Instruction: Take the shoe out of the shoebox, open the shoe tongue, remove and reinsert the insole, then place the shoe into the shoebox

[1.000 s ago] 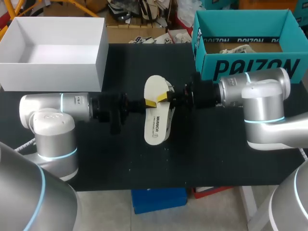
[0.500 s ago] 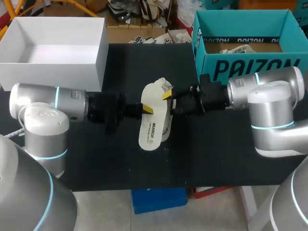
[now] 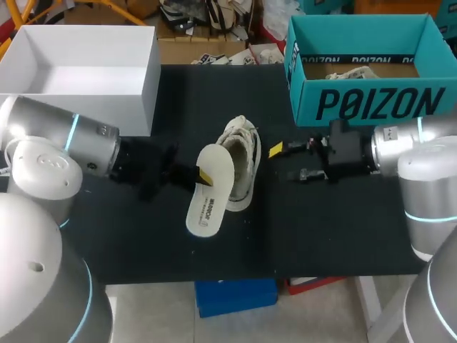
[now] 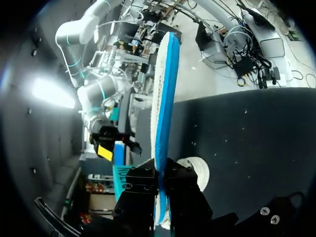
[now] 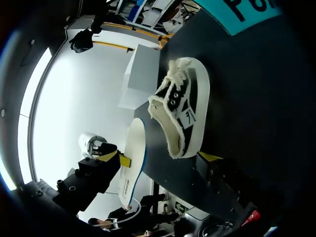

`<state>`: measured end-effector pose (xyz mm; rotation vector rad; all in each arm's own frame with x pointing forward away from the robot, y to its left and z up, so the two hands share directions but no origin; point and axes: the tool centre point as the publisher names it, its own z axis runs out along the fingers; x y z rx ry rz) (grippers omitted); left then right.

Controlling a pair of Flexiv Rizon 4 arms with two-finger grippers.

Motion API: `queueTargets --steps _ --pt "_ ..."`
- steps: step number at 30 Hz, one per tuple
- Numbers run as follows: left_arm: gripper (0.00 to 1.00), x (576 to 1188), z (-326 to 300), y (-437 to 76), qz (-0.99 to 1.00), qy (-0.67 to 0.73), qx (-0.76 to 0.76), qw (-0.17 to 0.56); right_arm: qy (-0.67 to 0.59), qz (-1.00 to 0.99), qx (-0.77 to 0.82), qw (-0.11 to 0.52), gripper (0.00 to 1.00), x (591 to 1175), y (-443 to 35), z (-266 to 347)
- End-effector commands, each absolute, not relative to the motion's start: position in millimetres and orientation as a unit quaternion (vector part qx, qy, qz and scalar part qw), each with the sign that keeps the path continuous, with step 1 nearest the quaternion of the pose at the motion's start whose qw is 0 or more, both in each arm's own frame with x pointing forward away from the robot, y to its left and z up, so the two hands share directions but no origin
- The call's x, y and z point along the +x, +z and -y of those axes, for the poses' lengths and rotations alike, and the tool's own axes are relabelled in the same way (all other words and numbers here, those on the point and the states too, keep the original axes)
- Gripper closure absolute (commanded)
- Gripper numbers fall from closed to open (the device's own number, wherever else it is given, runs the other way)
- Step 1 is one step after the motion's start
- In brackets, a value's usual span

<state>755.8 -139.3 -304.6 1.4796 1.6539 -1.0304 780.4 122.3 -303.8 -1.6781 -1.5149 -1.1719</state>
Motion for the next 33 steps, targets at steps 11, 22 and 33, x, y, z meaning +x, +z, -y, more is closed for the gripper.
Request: queueTargets --steps 11,22,33 --pt "1.0 734 119 -311 -0.663 -0.363 0.601 0.259 -0.427 0.553 -0.676 0.235 0.0 737 -284 -81" --pt "1.0 726 119 -317 -0.663 -0.364 0.606 0.247 -0.429 0.547 -0.69 0.202 0.0 710 -268 -60" --pt "1.0 732 138 -321 -0.65 -0.357 0.636 0.214 -0.429 0.547 -0.69 0.202 0.0 710 -268 -60"
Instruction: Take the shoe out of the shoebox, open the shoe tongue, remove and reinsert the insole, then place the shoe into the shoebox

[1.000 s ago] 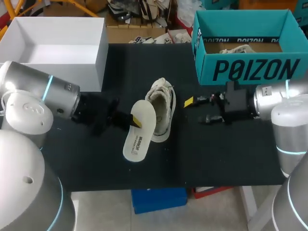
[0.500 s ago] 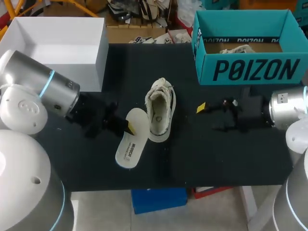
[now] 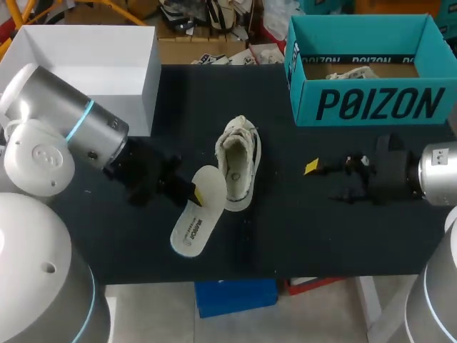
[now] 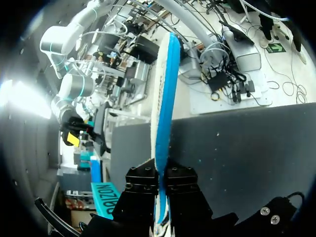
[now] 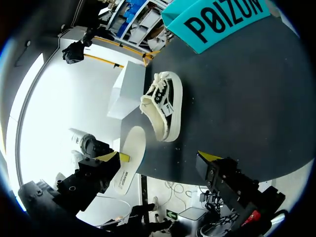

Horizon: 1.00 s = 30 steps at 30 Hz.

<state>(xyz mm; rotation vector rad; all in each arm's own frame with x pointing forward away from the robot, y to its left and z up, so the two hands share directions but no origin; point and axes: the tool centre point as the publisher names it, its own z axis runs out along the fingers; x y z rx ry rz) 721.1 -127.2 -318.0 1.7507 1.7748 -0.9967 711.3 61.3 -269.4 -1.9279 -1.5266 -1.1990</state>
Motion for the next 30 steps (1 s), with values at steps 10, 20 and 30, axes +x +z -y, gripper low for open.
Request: queueTargets --steps 10,20,30 --pt "1.0 747 151 -333 -0.664 -0.369 0.624 0.18 -0.429 0.547 -0.69 0.202 0.0 710 -268 -60" --pt "1.0 763 163 -345 -0.655 -0.396 0.621 0.169 -0.429 0.547 -0.69 0.202 0.0 710 -268 -60" --pt "1.0 779 168 -353 -0.656 -0.405 0.616 0.161 -0.429 0.547 -0.69 0.202 0.0 710 -268 -60"
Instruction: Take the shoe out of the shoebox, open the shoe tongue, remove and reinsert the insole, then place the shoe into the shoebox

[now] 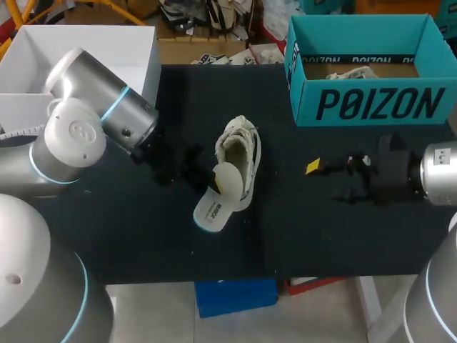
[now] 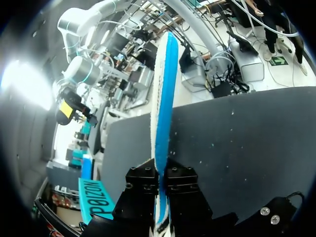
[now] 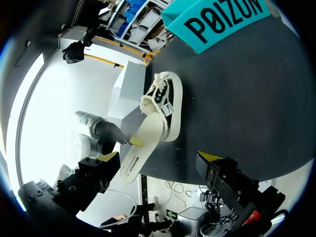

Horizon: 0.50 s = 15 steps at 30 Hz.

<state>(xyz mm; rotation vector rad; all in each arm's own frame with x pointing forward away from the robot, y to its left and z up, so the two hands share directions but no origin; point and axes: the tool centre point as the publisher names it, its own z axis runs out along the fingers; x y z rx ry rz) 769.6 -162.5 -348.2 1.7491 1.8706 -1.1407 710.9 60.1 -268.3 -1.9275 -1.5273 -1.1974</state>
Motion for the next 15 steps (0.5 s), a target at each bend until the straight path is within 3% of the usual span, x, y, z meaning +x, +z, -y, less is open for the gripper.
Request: queueTargets --steps 1,15 --pt "1.0 779 168 -353 -0.656 -0.406 0.616 0.161 -0.429 0.547 -0.69 0.202 0.0 710 -268 -60" --pt "1.0 795 179 -360 -0.651 -0.412 0.617 0.16 -0.429 0.547 -0.69 0.202 0.0 710 -268 -60"
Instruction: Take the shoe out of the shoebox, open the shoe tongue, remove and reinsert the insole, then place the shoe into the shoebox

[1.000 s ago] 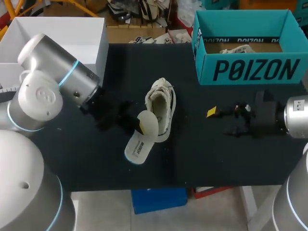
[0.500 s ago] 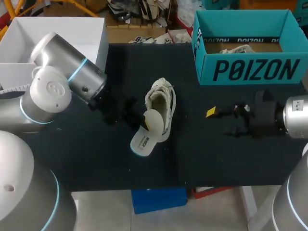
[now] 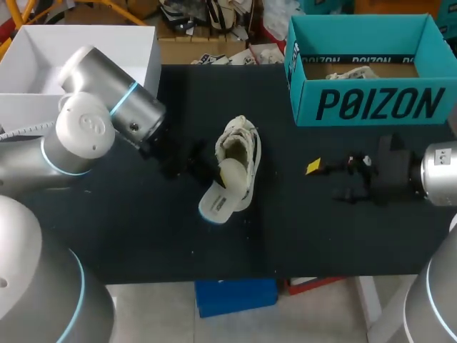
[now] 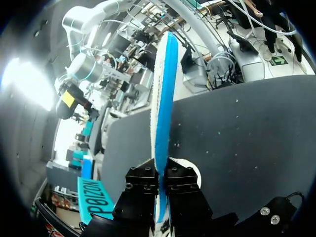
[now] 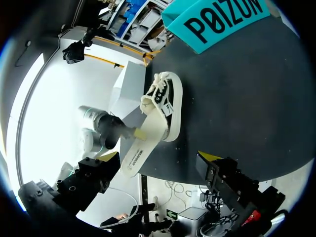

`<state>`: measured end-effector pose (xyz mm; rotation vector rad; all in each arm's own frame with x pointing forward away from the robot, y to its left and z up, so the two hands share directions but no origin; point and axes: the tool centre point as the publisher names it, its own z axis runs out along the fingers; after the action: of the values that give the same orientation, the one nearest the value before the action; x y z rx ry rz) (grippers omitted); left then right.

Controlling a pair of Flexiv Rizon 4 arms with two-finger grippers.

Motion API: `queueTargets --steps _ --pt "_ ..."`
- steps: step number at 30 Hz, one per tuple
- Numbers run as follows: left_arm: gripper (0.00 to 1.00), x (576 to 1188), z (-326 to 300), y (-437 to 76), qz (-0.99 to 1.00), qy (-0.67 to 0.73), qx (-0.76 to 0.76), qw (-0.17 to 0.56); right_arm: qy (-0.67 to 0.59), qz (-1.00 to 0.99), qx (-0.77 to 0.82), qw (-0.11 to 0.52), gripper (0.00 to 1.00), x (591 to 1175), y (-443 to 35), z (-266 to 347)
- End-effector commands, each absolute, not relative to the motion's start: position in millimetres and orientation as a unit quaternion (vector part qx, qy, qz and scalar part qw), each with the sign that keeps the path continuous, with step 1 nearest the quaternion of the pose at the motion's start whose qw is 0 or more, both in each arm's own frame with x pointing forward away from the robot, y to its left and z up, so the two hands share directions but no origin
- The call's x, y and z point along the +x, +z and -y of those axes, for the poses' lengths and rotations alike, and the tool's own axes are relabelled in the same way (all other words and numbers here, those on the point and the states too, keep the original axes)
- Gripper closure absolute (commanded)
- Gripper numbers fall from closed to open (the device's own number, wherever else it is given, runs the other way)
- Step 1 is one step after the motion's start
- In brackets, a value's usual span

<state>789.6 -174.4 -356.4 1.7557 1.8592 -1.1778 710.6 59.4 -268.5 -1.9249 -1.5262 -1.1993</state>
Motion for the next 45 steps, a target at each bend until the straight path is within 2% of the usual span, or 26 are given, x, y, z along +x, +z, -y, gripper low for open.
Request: queueTargets --steps 1,45 --pt "1.0 797 180 -361 -0.652 -0.406 0.619 0.165 -0.429 0.547 -0.69 0.202 0.0 710 -268 -60" --pt "1.0 843 193 -378 -0.683 -0.386 0.59 0.192 -0.429 0.547 -0.69 0.202 0.0 710 -268 -60"
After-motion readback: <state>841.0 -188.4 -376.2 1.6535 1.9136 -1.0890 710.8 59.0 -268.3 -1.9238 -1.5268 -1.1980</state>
